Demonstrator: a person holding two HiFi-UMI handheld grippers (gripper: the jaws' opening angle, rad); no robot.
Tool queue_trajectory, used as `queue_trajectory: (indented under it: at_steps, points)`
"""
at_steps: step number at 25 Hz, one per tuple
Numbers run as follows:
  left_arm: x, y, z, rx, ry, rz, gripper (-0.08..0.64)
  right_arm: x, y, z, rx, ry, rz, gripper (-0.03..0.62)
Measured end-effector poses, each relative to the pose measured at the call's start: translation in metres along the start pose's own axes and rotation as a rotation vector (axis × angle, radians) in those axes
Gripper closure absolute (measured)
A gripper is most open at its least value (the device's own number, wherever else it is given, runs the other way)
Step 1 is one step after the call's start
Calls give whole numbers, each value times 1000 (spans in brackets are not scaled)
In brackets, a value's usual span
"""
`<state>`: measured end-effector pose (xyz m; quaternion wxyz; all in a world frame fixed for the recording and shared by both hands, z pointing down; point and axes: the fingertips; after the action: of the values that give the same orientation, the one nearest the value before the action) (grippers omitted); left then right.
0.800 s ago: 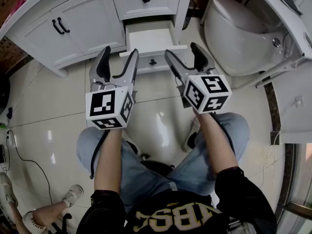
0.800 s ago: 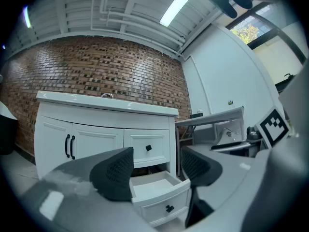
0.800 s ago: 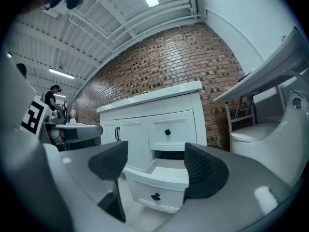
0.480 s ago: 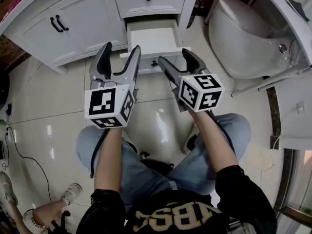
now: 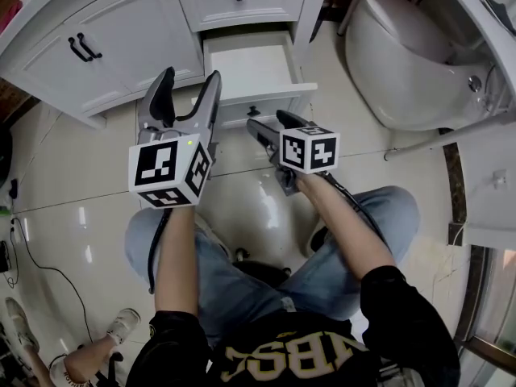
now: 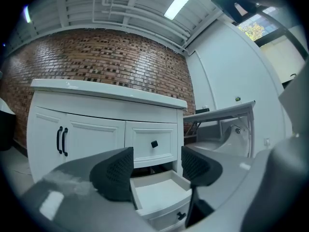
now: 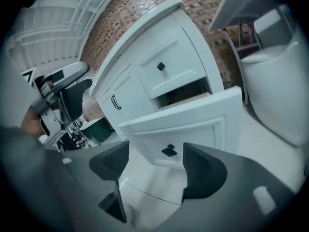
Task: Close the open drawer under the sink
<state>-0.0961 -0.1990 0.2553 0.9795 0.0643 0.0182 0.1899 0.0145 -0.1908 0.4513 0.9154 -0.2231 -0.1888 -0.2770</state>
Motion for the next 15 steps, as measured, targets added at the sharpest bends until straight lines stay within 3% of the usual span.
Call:
queue_trajectory:
  at_steps: [5,10,12,15]
  points:
    - [-17,-15,6,0,6,-9,250,21,-29,27,-37,-249,-88,283]
    - [-36,-38,13,6,54,-18,250,39,-50,28,-14,-379,-116,375]
    - [-41,-49,16,5,53,-8,250,40,-56,23,-9,-416,-139,462]
    - [-52,-63,30,-23,58,-14,250,40,-64,20,-35,-433,-171,462]
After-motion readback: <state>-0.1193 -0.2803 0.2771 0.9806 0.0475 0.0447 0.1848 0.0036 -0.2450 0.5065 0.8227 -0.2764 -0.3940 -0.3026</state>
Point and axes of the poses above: the fingertips, and each gripper's own axes: y backward along the fingers, x to its right, z out of its underside, and after that the axes turned 9 degrees about x, right-handed
